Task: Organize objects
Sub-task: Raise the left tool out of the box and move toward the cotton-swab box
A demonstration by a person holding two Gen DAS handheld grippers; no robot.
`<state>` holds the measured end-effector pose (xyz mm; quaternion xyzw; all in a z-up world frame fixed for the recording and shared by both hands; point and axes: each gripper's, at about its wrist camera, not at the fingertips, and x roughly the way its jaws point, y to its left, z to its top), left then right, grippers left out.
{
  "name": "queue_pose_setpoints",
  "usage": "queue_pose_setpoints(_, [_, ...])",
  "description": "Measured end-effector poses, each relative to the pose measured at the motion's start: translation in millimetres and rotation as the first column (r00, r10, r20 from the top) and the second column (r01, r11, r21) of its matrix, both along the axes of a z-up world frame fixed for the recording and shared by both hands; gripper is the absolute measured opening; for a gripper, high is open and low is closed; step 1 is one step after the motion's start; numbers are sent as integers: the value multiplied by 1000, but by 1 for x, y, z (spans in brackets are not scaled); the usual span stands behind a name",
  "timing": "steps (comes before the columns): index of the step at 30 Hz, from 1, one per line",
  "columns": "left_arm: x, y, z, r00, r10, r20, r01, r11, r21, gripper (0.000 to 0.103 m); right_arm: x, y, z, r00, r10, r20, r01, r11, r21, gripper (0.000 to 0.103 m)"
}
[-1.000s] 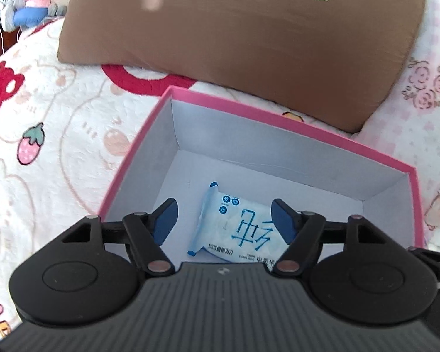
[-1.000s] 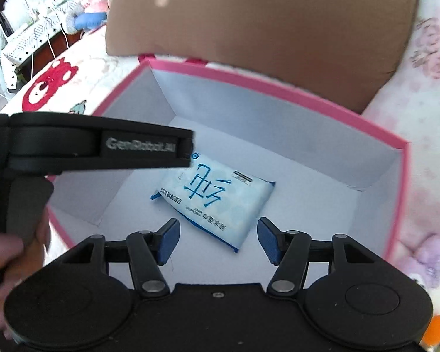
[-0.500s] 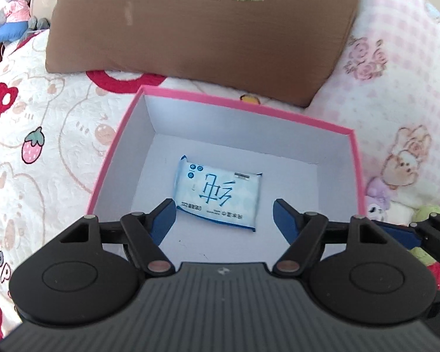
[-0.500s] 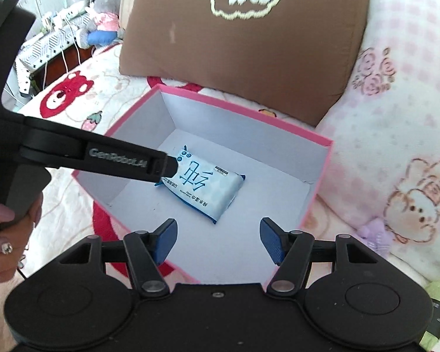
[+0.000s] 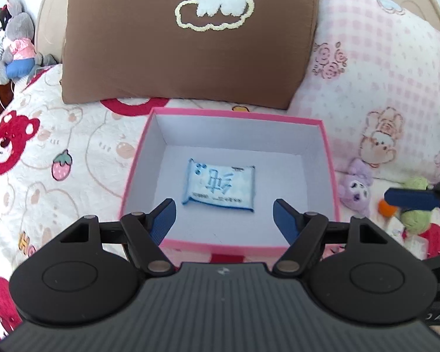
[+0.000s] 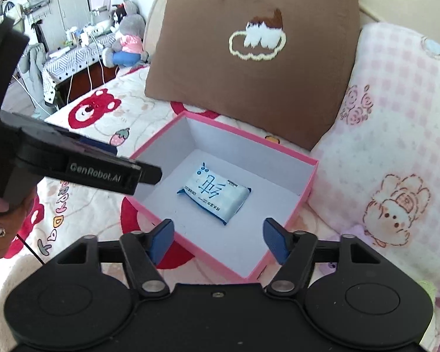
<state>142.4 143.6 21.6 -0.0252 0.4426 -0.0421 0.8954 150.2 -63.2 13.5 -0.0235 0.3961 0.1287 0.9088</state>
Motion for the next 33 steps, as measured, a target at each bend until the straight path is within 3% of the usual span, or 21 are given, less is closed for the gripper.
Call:
queue_pose_setpoints(7, [-26,-12,13,999,-39,9,40,999,-24,74,-29,-7,6,1000,-20,7,20,1000,2,78])
queue_pose_setpoints(12, [-41,-20,28,997,-72,24,73,996,-52,74,-48,-10,9,1000,-28,6,28,999,-22,87])
queue_pose_setpoints(19, [-60,-36,36,992,-129,-6,129,992,-12,74,-70,-21,18,997,-64,-32,62,997,-54,89])
queue_pose_setpoints(25, [-77,-43,25,988,-152,-31,152,988,-8,80,-94,-29,19,998,-58,-35,55,994,-100,89])
queue_pose_setpoints(33, [-99,-65,21,977,-204,-55,207,977,55,97,-120,-38,9,994,-86,-62,77,989,-126,89])
